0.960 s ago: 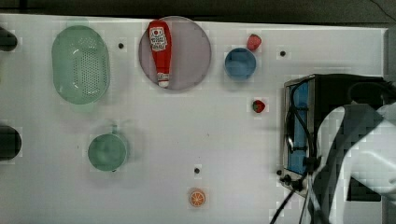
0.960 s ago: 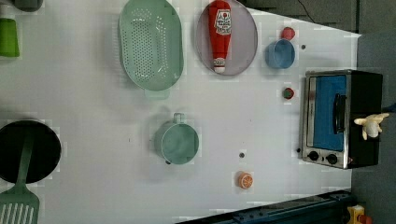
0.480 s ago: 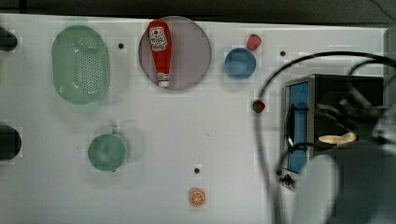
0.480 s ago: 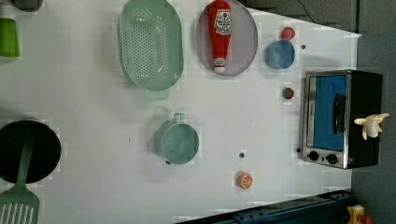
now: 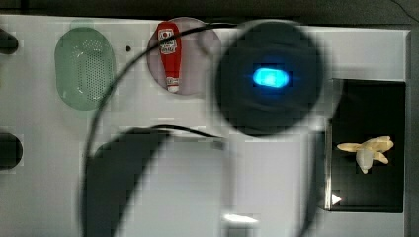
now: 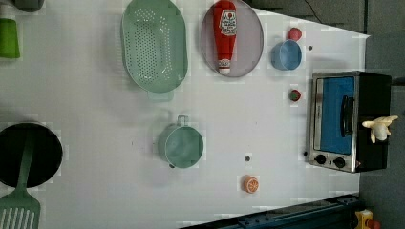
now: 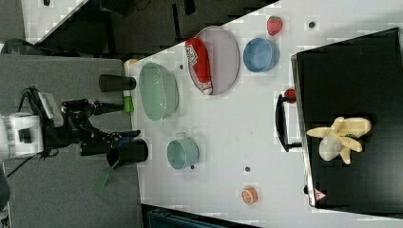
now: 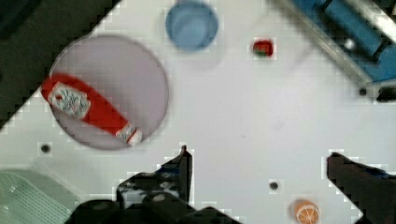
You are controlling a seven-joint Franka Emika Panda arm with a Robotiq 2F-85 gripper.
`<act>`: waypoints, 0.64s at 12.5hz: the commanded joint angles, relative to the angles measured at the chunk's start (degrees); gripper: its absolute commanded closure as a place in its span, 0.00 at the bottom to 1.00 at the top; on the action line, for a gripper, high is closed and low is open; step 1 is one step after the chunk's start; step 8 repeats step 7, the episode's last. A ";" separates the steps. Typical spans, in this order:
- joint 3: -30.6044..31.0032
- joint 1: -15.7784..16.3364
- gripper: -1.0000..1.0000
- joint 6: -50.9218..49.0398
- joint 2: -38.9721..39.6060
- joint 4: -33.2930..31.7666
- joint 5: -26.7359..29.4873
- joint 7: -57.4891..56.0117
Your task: Pick banana from table and place on oven.
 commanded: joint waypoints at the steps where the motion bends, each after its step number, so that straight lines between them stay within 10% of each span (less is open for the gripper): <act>1: -1.58 -0.33 0.00 -1.13 -1.39 -3.26 0.14 9.19; 8: -1.50 -0.30 0.00 -1.12 -5.04 -7.51 1.41 9.18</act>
